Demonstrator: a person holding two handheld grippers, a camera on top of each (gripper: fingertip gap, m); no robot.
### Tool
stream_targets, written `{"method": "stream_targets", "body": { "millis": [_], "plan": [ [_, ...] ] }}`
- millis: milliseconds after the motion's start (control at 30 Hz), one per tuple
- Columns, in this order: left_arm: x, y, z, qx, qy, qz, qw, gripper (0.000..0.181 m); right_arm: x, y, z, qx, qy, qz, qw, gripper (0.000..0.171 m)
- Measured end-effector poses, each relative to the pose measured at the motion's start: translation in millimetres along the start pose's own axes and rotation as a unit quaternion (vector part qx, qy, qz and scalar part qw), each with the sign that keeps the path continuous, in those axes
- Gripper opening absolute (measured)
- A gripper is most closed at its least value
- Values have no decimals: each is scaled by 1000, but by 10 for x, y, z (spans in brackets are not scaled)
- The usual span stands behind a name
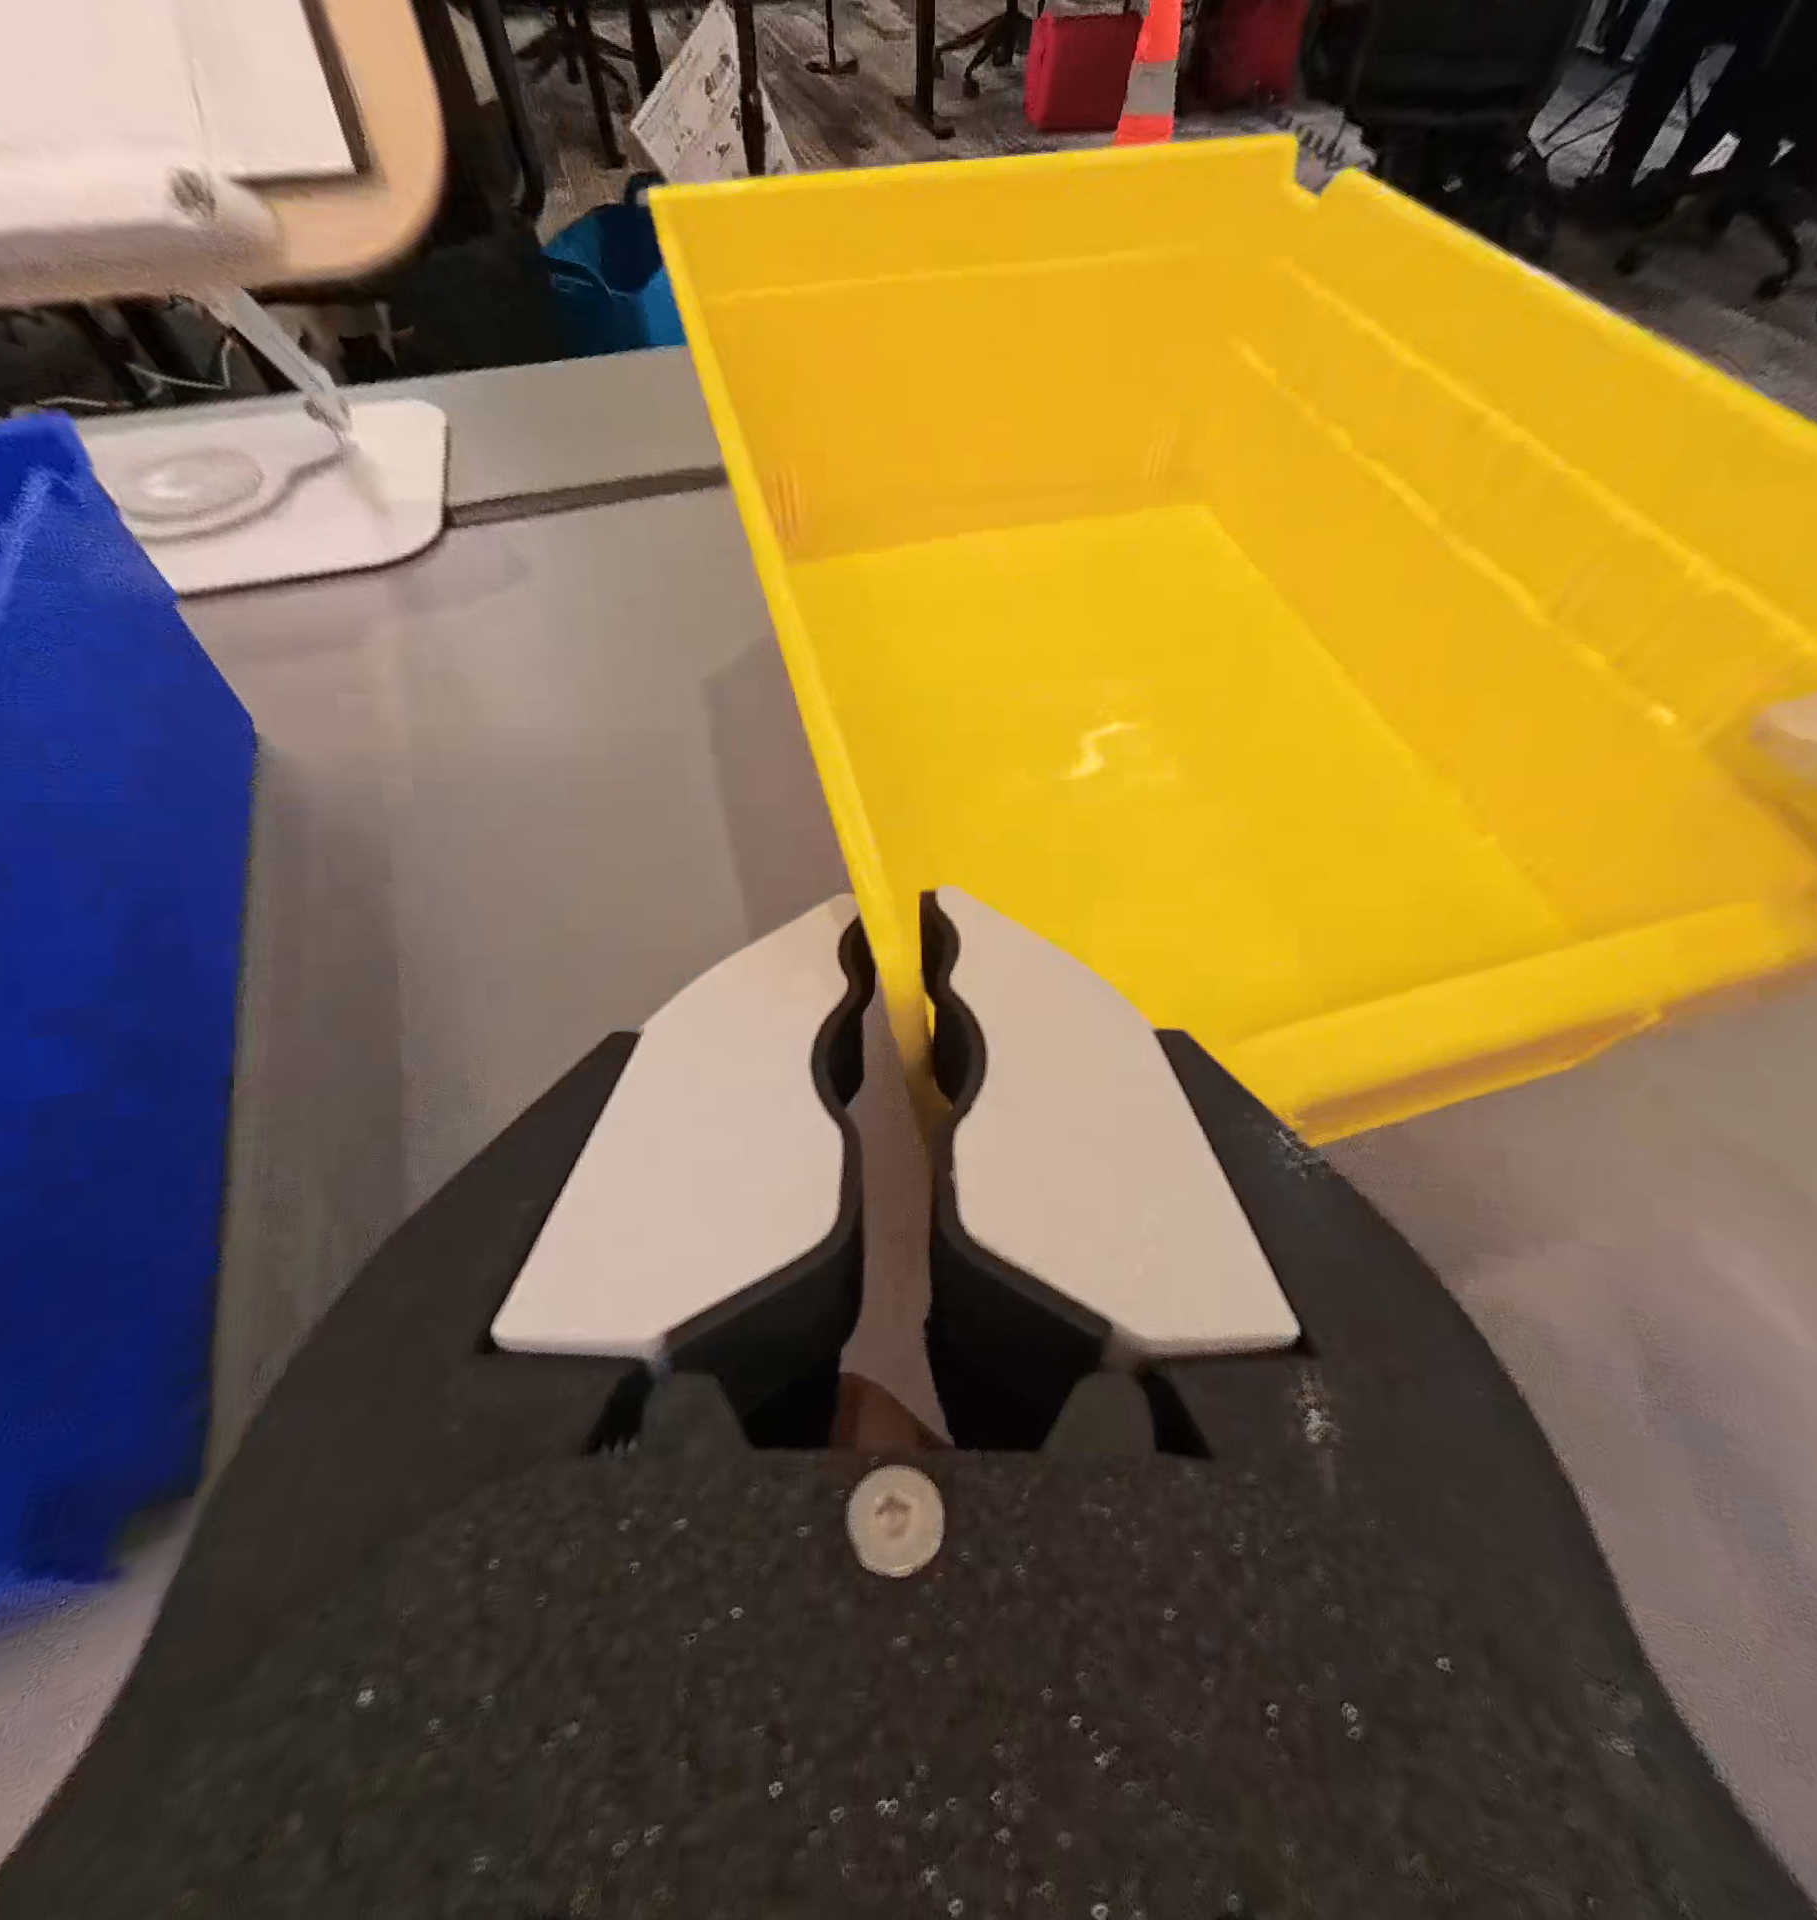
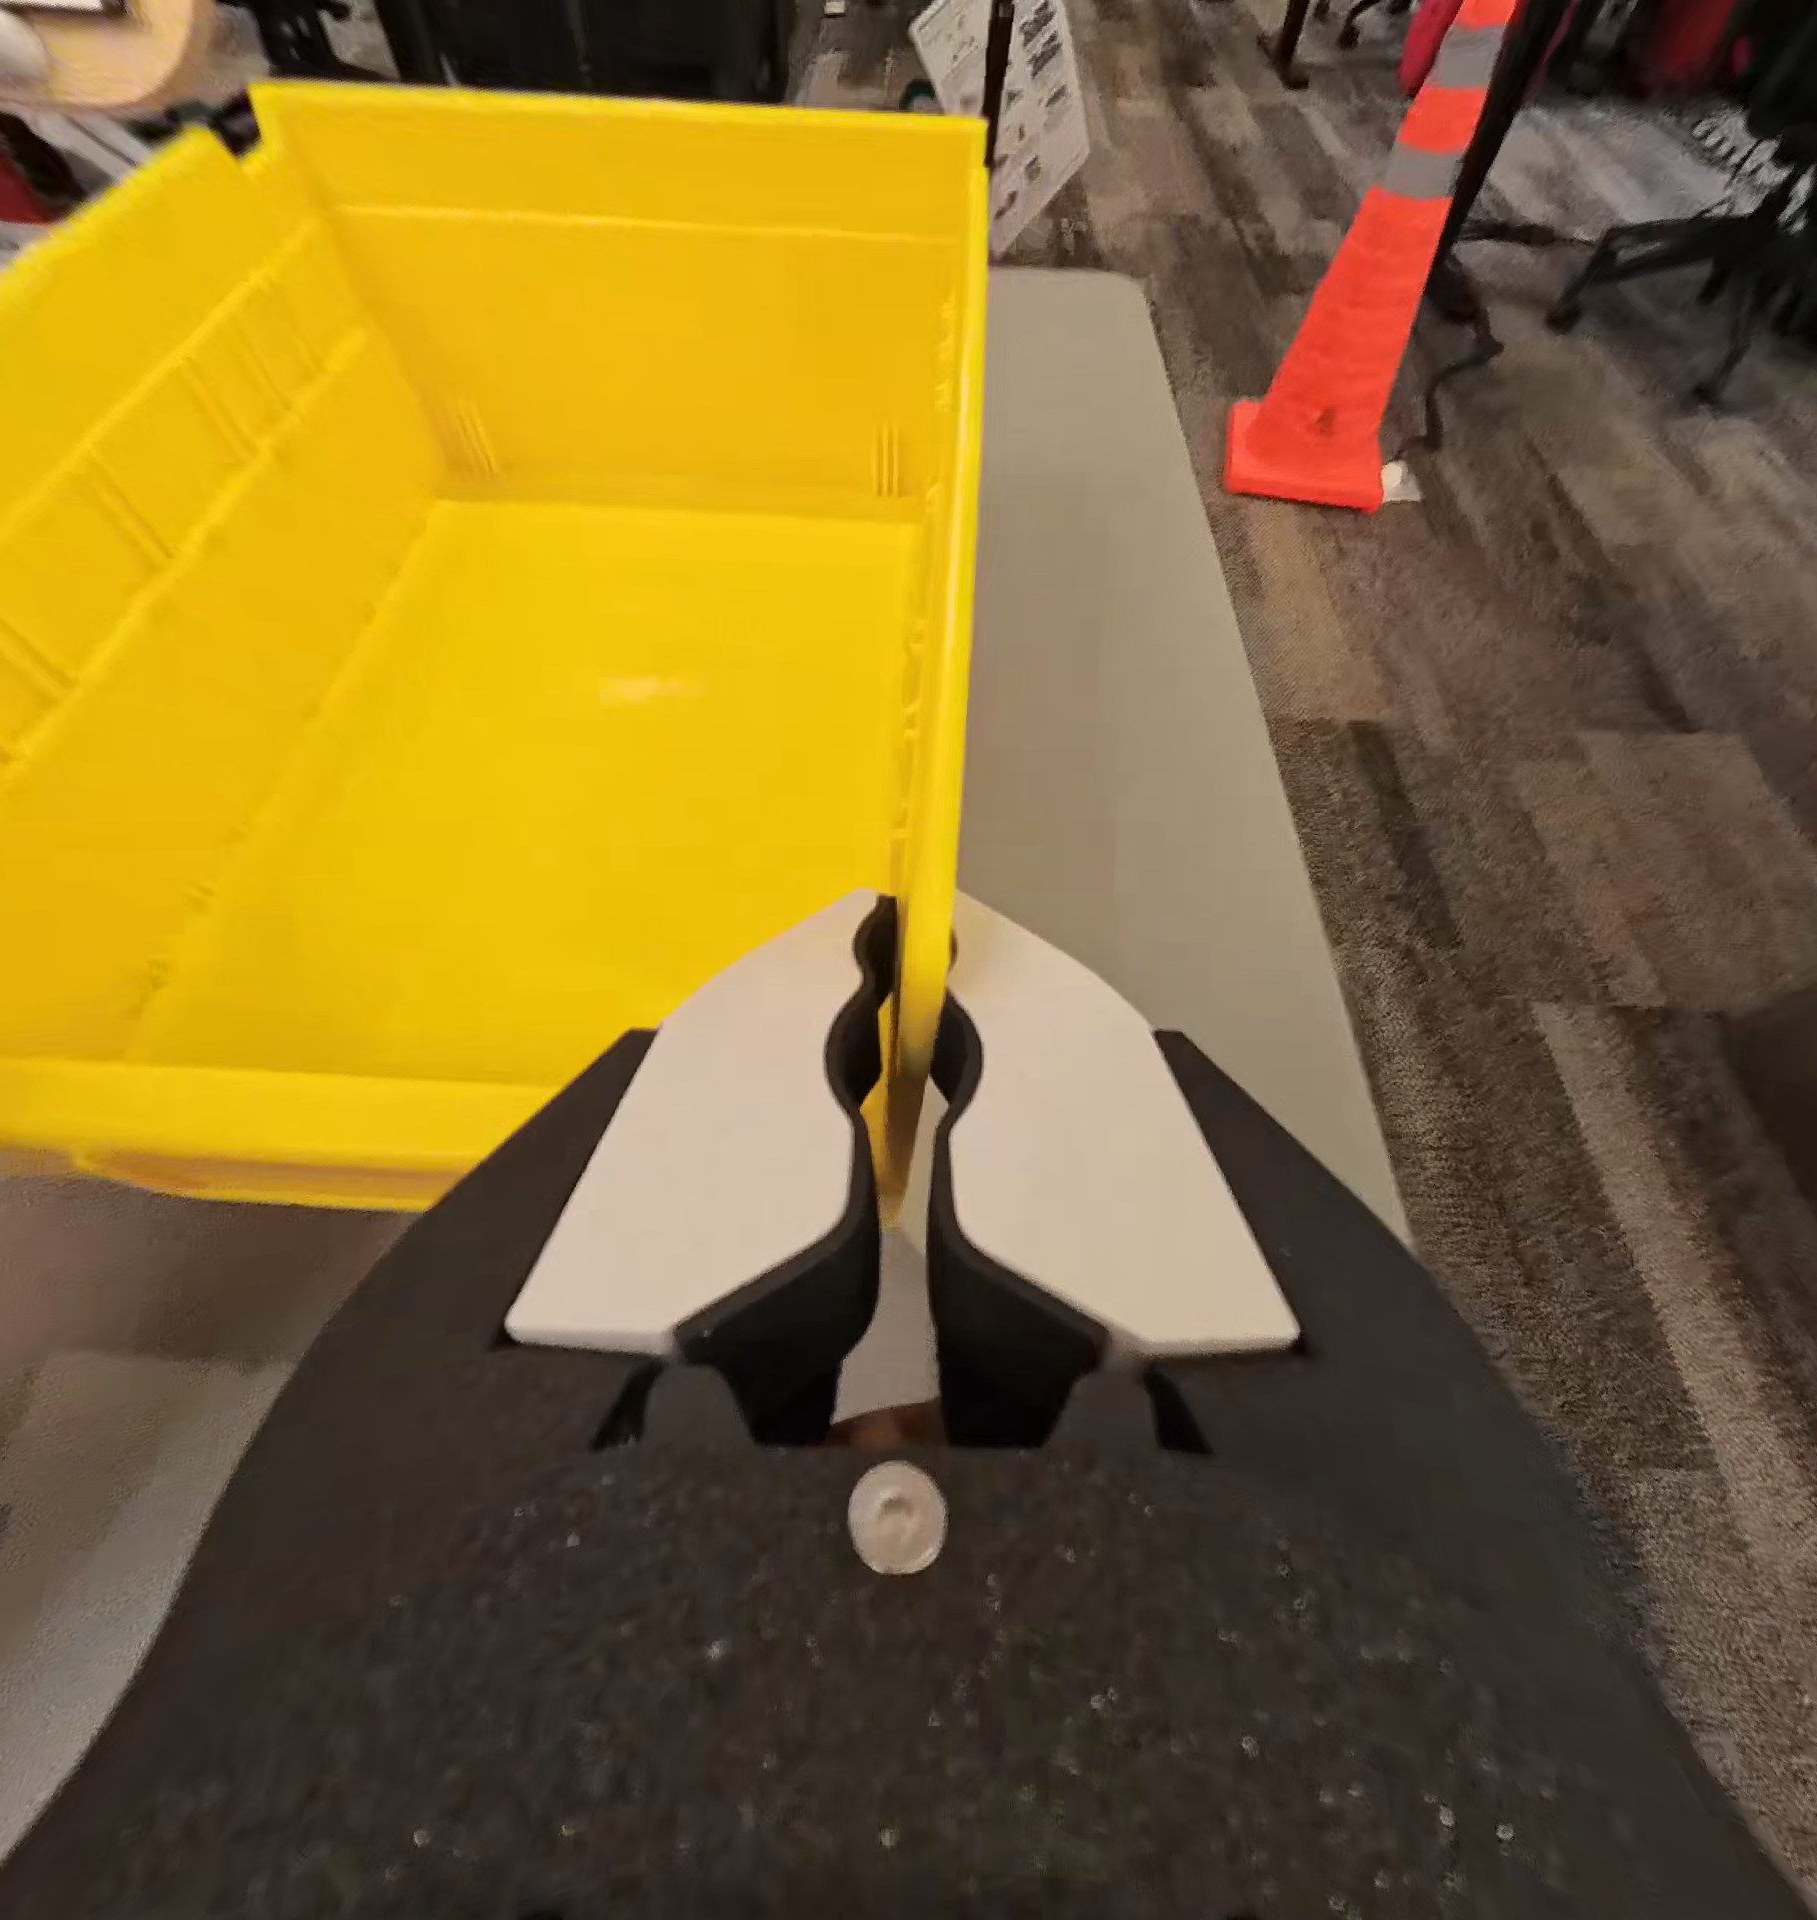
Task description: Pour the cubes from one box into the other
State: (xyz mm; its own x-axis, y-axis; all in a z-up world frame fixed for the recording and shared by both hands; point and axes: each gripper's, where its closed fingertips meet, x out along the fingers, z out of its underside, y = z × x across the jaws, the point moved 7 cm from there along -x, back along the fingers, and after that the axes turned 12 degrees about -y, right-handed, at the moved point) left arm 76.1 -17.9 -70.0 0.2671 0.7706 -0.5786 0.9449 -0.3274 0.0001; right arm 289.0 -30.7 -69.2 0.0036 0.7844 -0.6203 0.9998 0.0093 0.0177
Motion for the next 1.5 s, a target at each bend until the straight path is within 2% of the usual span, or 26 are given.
{"method": "stream_targets", "body": {
  "millis": [133, 167, 200, 233, 267, 300, 333, 467, 533, 667, 733, 800, 867, 933, 967, 1033, 1100, 1133, 1167, 1267, 1367, 1500],
  "plan": [
    [77, 138, 253, 14, -8, 46, 999, 15, 127, 130, 273, 70, -27, -5, 997, 5],
    [72, 128, 263, 25, -3, 60, 998, 16, 121, 135, 289, 76, -11, -26, 997, 4],
    [59, 119, 271, 30, -13, 87, 996, 19, 120, 149, 303, 82, -12, -39, 996, 4],
    [25, 105, 277, 27, -35, 123, 991, 30, 112, 164, 315, 80, -25, -45, 995, 6],
    [-50, 55, 269, 20, -49, 151, 987, 47, 73, 208, 305, 83, -32, -30, 996, 19],
    [-173, -36, 238, 17, -40, 171, 984, 51, -15, 264, 260, 82, -26, -7, 996, 34],
    [-325, -160, 191, 20, -23, 183, 983, 50, -142, 299, 179, 75, -4, 9, 997, 40],
    [-907, -897, 18, 11, 0, 221, 975, 50, -667, 144, -214, 38, 101, 28, 994, 38],
    [-1114, -1425, -14, -11, 14, 203, 979, 51, -779, -172, -385, -4, 113, 10, 994, 39],
    [-1284, -2605, 279, -28, 45, 10, 999, 51, -670, -1275, -528, -79, 107, -110, 985, 45],
    [-1273, -2963, 523, -45, 29, -49, 997, 51, -501, -1956, -436, -87, 89, -186, 975, 46],
    [-1176, -3135, 658, -34, 6, -86, 996, 51, -277, -2626, -229, -85, 47, -236, 967, 51],
    [-1024, -3212, 729, -35, -13, -99, 994, 51, -60, -3117, -27, -81, 11, -226, 971, 61],
    [-861, -3208, 816, -67, -54, -51, 995, 44, 129, -3396, 84, -92, -8, -175, 980, 59],
    [-810, -3227, 848, -80, -60, -40, 994, 31, 221, -3464, 107, -94, -18, -141, 985, 53],
    [-808, -3311, 852, -88, -58, -45, 993, 11, 333, -3544, 103, -80, -36, -113, 990, 22],
    [-821, -3407, 840, -78, -65, -64, 993, 4, 326, -3582, 60, -48, -45, -99, 993, 6],
    [-837, -3445, 836, -74, -65, -68, 993, 4, 306, -3644, 50, -65, -46, -70, 994, 3],
    [-862, -3504, 836, -75, -66, -72, 992, 3, 272, -3733, 37, -79, -37, -47, 995, 2],
    [-1041, -3835, 800, -78, -46, -87, 992, 3, 221, -4087, -19, -52, -11, -67, 996, 2],
    [-1280, -4299, 766, -74, -21, -134, 988, 2, 191, -4622, -103, -55, 30, -80, 995, 3],
    [-1471, -5017, 910, -103, -32, -143, 984, 2, 251, -5388, -145, -76, 13, -104, 992, 4]
  ]
}}
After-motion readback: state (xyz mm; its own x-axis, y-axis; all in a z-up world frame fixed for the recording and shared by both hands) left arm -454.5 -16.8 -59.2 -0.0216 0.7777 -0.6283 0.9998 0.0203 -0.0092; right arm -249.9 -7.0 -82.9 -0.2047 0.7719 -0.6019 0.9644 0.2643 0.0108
